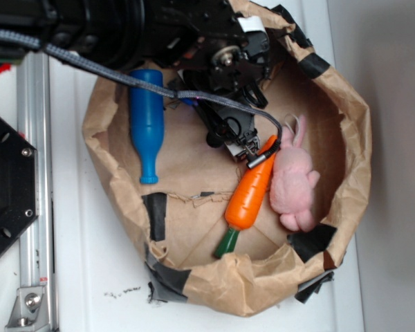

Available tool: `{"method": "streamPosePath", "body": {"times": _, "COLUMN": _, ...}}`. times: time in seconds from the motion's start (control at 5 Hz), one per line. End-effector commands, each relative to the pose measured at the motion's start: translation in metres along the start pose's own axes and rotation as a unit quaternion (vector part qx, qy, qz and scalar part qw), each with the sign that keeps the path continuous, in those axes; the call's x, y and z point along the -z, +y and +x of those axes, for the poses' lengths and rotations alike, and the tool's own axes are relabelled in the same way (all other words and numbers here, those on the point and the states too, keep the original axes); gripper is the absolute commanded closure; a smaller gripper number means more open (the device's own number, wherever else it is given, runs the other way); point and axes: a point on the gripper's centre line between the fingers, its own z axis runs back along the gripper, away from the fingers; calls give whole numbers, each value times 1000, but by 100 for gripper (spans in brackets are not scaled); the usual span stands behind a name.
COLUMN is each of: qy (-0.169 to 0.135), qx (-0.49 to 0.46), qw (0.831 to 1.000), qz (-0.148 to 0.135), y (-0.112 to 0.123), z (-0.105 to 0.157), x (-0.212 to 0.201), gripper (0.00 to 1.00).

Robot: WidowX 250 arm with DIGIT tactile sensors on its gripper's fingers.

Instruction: Grab the black box.

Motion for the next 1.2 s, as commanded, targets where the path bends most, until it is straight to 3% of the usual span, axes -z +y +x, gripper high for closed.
{"method": "streamPosePath", "body": {"times": 0.0, "qy": -40, "qx": 38, "qw": 998, "qz": -16, "y": -4, "z": 12, "x": -18, "gripper": 100}}
{"method": "streamPosePath", "body": {"times": 0.2, "qy": -31, "qx": 57, "qw": 997, "qz": -33, "y": -7, "z": 14, "x": -25, "gripper": 100}}
{"method": "streamPosePath", "body": {"times": 0.4, "qy": -21, "qx": 101, "qw": 992, "qz": -73, "y": -16, "z": 11, "x": -64, "gripper": 100}}
{"method": "streamPosePath", "body": {"times": 0.6, "qy": -14, "qx": 185, "qw": 979, "qz": -91, "y": -31, "z": -3, "x": -115, "gripper": 100}}
{"method": "streamPosePath", "body": {"times": 0.8, "qy": -2, "qx": 250, "qw": 964, "qz": -87, "y": -45, "z": -14, "x": -151, "gripper": 100}}
{"method": "streamPosePath", "body": {"times": 1.0, "qy": 16, "qx": 257, "qw": 964, "qz": -64, "y": -54, "z": -20, "x": -152, "gripper": 100}}
